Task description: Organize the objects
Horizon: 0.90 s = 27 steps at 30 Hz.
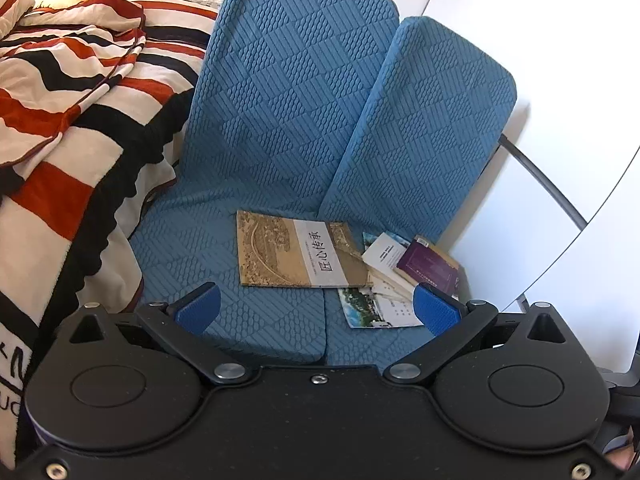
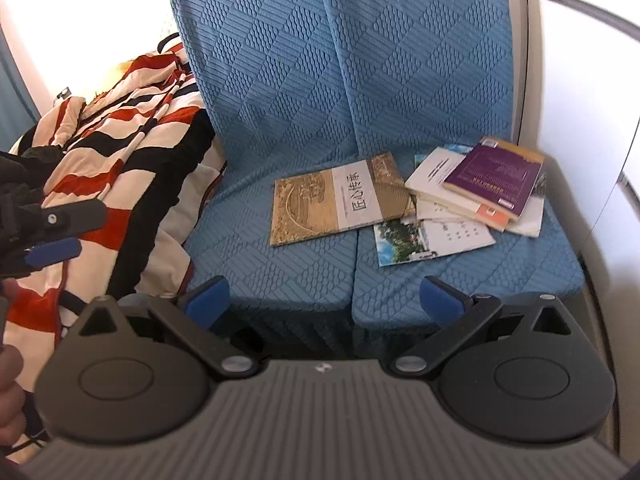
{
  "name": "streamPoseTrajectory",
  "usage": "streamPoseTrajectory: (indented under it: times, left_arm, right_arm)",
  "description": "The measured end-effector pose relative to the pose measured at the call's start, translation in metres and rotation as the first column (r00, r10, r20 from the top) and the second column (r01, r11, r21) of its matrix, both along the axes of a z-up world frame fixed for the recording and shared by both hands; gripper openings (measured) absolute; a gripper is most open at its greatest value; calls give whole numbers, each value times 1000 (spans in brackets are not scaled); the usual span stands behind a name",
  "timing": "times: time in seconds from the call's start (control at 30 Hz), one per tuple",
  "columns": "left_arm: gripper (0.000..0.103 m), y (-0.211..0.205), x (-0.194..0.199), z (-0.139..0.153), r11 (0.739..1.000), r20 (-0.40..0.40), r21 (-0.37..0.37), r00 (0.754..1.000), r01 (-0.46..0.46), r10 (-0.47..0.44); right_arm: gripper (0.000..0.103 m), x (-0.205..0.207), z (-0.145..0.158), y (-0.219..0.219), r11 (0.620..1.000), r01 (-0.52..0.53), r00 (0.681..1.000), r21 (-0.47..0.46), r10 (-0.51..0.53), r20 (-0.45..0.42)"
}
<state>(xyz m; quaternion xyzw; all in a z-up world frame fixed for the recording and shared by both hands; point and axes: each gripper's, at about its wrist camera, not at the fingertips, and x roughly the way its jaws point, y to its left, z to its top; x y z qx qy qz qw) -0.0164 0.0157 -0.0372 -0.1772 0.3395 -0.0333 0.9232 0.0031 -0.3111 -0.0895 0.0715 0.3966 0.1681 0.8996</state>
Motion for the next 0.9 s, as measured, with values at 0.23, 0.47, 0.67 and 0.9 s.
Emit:
streamPoseTrajectory:
  times: [0.23,0.47,0.67,0.9]
  left_arm:
    - [103,-2,-4,-18,1000,-22,-10,1000,16,-16]
    - [103,1,-11,-23,1000,-13,-10,1000,20,-20]
    - [103,-1,-7,-27,999,-22,13,999,40,-40]
    - [103,-4,-4,-30,998,-14,34,999,50,-49]
  right_arm:
    - [103,-3,-13,2,1000,4,1000,-3,-4,-7]
    - [103,-4,-16,0,1000,25,1000,-8,-25,-7]
    - [103,-4,-23,2,1000,19,1000,-12,-19,-6]
    - [103,-3,-32,3,1000,27,1000,-13,-27,-8]
